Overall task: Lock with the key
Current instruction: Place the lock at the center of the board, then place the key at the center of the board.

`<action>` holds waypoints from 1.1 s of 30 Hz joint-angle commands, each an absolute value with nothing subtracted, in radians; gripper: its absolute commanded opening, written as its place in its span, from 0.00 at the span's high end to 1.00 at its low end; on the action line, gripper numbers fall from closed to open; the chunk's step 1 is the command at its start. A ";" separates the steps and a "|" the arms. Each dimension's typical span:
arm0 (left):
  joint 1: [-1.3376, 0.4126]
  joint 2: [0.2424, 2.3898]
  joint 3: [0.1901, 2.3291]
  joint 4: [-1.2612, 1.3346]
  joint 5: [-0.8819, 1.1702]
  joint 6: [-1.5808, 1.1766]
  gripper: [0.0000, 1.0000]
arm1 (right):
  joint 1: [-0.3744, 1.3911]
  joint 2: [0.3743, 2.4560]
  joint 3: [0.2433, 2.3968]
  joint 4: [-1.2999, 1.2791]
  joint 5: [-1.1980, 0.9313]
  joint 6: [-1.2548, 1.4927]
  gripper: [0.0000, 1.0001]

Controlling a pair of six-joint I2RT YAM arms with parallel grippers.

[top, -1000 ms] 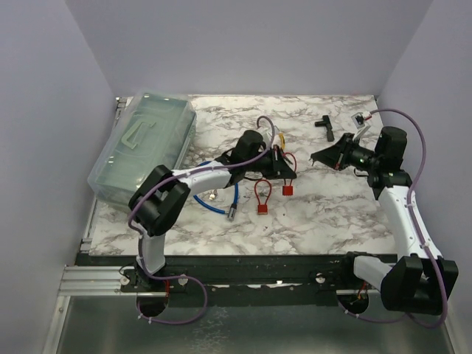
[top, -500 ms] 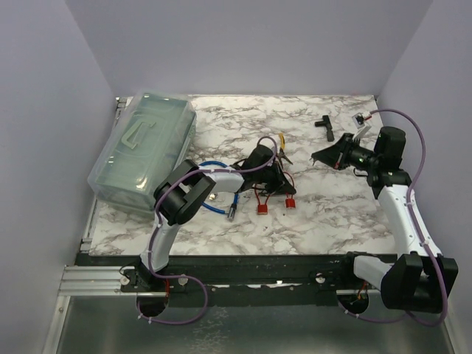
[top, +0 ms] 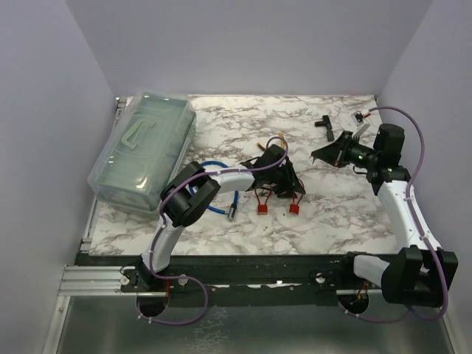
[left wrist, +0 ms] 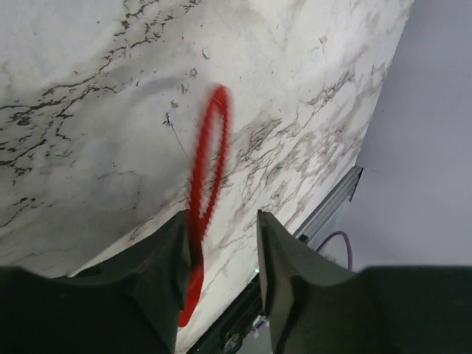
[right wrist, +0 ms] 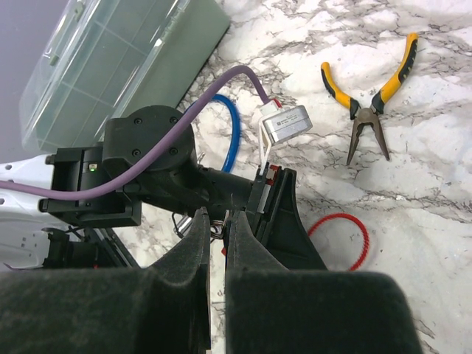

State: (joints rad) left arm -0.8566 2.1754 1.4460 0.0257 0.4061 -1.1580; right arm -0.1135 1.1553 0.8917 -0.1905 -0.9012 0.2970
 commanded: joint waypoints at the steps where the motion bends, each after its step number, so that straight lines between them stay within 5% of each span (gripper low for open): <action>1: -0.865 2.156 1.482 -0.074 0.329 -1.120 0.50 | -0.119 1.164 0.932 -0.215 -0.883 0.277 1.00; 12: -0.867 2.040 1.481 -0.153 0.221 -1.033 0.27 | -0.119 1.187 0.949 -0.223 -0.894 0.244 1.00; 18: -0.866 1.950 1.503 -0.147 0.258 -0.901 0.02 | -0.119 1.192 0.937 -0.242 -0.908 0.180 1.00; 33: -0.613 1.525 1.329 -0.164 0.397 -0.431 0.01 | -0.008 1.415 0.964 -0.449 -0.881 -0.038 1.00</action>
